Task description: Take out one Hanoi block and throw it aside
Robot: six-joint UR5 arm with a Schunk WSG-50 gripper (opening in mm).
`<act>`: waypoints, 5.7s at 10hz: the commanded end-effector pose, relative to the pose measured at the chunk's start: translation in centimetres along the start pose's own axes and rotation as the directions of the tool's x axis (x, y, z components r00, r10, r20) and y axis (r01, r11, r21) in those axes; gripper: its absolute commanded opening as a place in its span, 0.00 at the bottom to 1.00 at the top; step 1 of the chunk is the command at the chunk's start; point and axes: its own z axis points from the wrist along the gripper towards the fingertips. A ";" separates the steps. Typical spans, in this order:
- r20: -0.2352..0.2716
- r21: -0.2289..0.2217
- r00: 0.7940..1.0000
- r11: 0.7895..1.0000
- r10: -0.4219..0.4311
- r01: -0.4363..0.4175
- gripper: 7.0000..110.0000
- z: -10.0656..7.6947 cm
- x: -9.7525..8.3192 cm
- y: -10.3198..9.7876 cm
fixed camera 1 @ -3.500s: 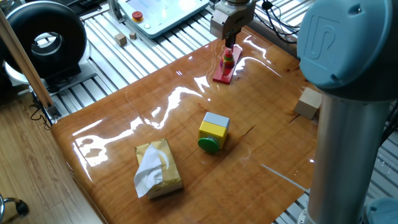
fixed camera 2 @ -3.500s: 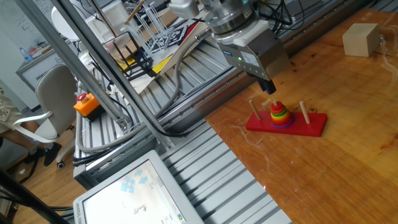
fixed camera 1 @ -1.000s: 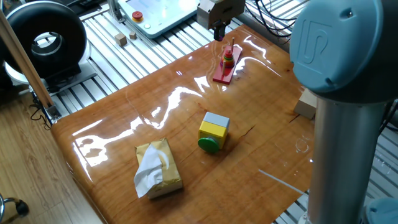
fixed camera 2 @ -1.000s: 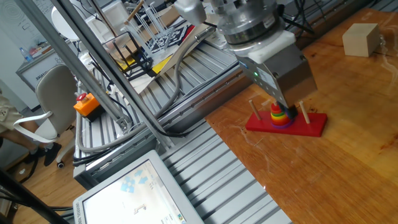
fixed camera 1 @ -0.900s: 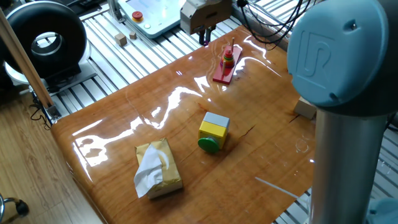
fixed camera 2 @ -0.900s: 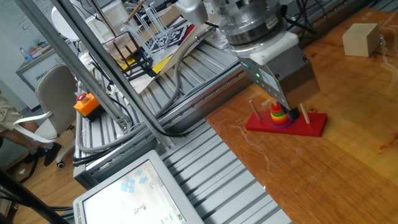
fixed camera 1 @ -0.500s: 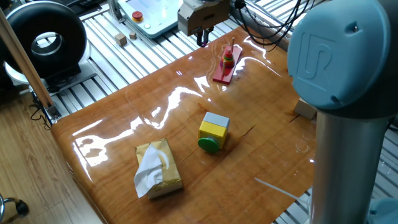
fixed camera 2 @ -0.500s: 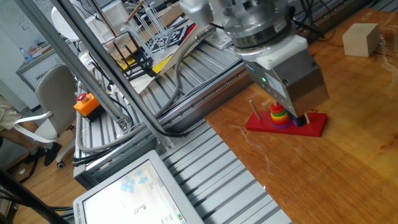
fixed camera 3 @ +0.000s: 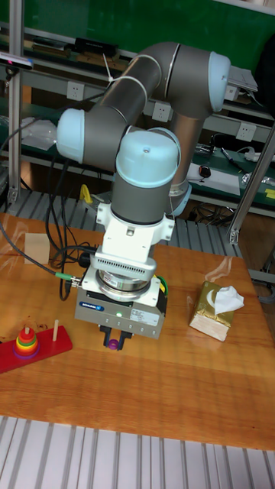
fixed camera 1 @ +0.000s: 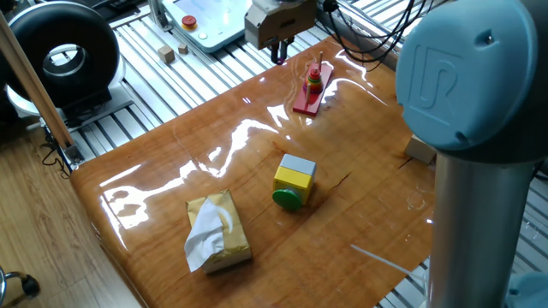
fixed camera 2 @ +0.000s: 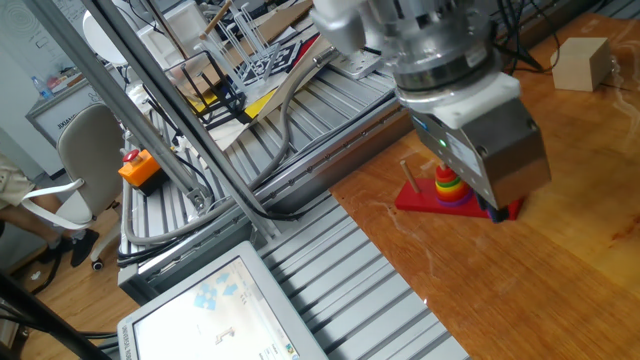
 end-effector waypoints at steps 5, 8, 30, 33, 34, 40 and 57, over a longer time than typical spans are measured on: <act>0.018 -0.012 1.000 1.000 0.009 -0.008 0.00 2.8 -0.8 1.0; 0.025 -0.017 1.000 1.000 0.009 -0.009 0.00 3.9 -1.1 1.2; 0.074 -0.008 0.997 1.000 0.000 0.001 0.00 9.4 -2.5 1.0; 0.076 -0.007 0.997 1.000 0.001 -0.001 0.00 9.5 -2.5 1.0; 0.076 -0.007 0.997 1.000 0.001 -0.001 0.00 9.5 -2.5 1.0; 0.073 -0.005 0.997 1.000 0.001 -0.001 0.00 9.7 -2.4 0.9; 0.063 -0.017 0.997 0.999 -0.046 0.047 0.36 9.0 -2.4 1.2</act>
